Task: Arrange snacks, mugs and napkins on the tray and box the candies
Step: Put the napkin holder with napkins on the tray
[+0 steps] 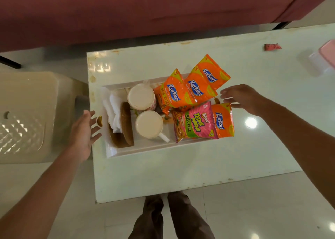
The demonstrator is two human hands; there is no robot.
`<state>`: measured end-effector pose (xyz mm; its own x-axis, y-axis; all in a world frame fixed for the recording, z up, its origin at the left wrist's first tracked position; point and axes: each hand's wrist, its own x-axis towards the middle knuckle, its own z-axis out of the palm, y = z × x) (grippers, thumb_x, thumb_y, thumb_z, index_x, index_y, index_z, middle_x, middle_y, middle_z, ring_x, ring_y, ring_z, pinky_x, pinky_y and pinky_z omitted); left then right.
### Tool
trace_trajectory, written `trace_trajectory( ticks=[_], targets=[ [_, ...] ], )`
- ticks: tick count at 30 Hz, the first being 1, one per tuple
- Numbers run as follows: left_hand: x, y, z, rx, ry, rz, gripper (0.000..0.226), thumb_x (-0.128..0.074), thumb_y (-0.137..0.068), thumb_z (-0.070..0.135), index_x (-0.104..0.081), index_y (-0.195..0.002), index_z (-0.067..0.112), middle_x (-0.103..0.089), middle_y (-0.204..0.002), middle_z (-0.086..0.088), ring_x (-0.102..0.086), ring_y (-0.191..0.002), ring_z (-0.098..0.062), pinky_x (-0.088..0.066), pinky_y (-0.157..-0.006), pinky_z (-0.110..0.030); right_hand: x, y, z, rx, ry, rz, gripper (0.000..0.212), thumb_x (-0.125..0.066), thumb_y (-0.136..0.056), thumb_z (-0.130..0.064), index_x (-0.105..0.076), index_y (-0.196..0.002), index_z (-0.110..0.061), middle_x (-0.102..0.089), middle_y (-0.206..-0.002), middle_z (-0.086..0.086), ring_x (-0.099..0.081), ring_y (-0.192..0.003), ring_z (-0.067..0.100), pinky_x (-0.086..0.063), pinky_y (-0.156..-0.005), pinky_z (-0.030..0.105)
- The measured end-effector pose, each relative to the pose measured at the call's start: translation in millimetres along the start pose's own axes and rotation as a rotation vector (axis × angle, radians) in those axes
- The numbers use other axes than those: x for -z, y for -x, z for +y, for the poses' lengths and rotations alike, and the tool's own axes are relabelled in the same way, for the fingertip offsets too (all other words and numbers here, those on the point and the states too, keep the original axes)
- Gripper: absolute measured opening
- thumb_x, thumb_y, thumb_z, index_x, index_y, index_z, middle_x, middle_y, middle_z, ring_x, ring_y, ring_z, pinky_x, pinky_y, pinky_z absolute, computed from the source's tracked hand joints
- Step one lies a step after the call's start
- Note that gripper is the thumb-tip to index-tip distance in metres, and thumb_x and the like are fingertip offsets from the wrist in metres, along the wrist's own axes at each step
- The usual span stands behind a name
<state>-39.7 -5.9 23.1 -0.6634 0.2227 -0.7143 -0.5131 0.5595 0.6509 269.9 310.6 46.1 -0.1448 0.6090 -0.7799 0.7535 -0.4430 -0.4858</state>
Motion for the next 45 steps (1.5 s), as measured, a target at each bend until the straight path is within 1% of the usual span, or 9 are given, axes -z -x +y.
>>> trace_trajectory(
  ticks=[4, 10, 16, 20, 23, 26, 29, 38, 45],
  targets=[
    [-5, -8, 1, 0.05, 0.031, 0.01, 0.043, -0.038, -0.104, 0.053, -0.061, -0.13, 0.028, -0.066, -0.121, -0.001, -0.061, -0.11, -0.023, -0.047, -0.102, -0.044, -5, -14, -6, -0.003, 0.073, -0.071, 0.029, -0.058, -0.098, -0.018, -0.062, -0.124, -0.004, -0.067, -0.124, 0.014, -0.063, -0.115, 0.03, -0.046, -0.106, 0.049],
    [2, -18, -3, 0.119, 0.106, -0.001, 0.029, -0.049, -0.103, 0.043, -0.069, -0.114, 0.024, -0.07, -0.097, 0.001, -0.066, -0.089, -0.016, -0.051, -0.084, -0.036, -10, -30, -6, -0.02, 0.031, -0.208, 0.025, -0.051, -0.102, -0.012, -0.062, -0.125, -0.012, -0.069, -0.122, 0.01, -0.066, -0.111, 0.03, -0.051, -0.099, 0.051],
    [3, -24, -3, 0.142, 0.112, -0.009, 0.012, -0.062, -0.099, 0.024, -0.073, -0.1, 0.022, -0.077, -0.083, 0.007, -0.074, -0.067, -0.006, -0.054, -0.066, -0.027, -8, -40, 3, -0.027, -0.066, -0.236, 0.023, -0.05, -0.101, -0.01, -0.064, -0.118, -0.018, -0.072, -0.115, 0.006, -0.07, -0.1, 0.025, -0.057, -0.079, 0.043],
    [1, -28, -2, 0.13, 0.062, 0.024, 0.015, -0.058, -0.102, 0.02, -0.071, -0.109, 0.021, -0.074, -0.096, 0.001, -0.069, -0.083, -0.014, -0.055, -0.076, -0.034, -8, -41, 7, 0.008, -0.028, -0.253, 0.023, -0.055, -0.098, -0.009, -0.066, -0.116, -0.017, -0.076, -0.099, -0.001, -0.072, -0.093, 0.022, -0.057, -0.073, 0.039],
    [-1, -28, -2, 0.109, 0.023, 0.037, 0.016, -0.057, -0.102, 0.015, -0.07, -0.103, 0.023, -0.07, -0.096, -0.001, -0.066, -0.086, -0.017, -0.055, -0.085, -0.04, -7, -40, 11, 0.049, 0.038, -0.25, 0.03, -0.064, -0.092, -0.006, -0.067, -0.12, -0.016, -0.074, -0.112, 0.003, -0.069, -0.104, 0.029, -0.056, -0.089, 0.05],
    [-4, -25, -2, 0.091, 0.005, 0.06, 0.019, -0.059, -0.101, 0.012, -0.07, -0.097, 0.027, -0.07, -0.095, 0.0, -0.065, -0.084, -0.017, -0.055, -0.082, -0.039, -7, -41, 14, 0.085, 0.086, -0.22, 0.033, -0.065, -0.09, -0.004, -0.067, -0.122, -0.013, -0.072, -0.118, 0.007, -0.068, -0.106, 0.033, -0.051, -0.097, 0.056],
    [-8, -23, -1, 0.088, 0.019, 0.088, 0.017, -0.06, -0.1, 0.012, -0.071, -0.106, 0.023, -0.07, -0.093, 0.0, -0.063, -0.078, -0.015, -0.055, -0.079, -0.037, -10, -41, 17, 0.133, 0.122, -0.156, 0.031, -0.067, -0.089, 0.0, -0.07, -0.117, -0.011, -0.071, -0.118, 0.011, -0.068, -0.104, 0.033, -0.051, -0.098, 0.054],
    [-9, -16, 2, 0.099, 0.023, 0.094, 0.019, -0.061, -0.1, 0.011, -0.071, -0.112, 0.022, -0.071, -0.093, -0.001, -0.063, -0.079, -0.016, -0.056, -0.094, -0.045, -19, -31, 28, 0.13, 0.126, -0.022, 0.032, -0.066, -0.091, -0.005, -0.067, -0.122, -0.012, -0.069, -0.117, 0.011, -0.067, -0.1, 0.034, -0.052, -0.096, 0.051],
    [-4, -7, 0, 0.105, 0.043, 0.055, 0.023, -0.062, -0.099, 0.011, -0.07, -0.119, 0.017, -0.069, -0.091, -0.002, -0.063, -0.08, -0.017, -0.057, -0.089, -0.043, -18, -8, 32, 0.113, 0.127, 0.063, 0.03, -0.06, -0.095, -0.005, -0.066, -0.124, -0.012, -0.068, -0.116, 0.009, -0.066, -0.1, 0.033, -0.052, -0.092, 0.046]
  ],
)
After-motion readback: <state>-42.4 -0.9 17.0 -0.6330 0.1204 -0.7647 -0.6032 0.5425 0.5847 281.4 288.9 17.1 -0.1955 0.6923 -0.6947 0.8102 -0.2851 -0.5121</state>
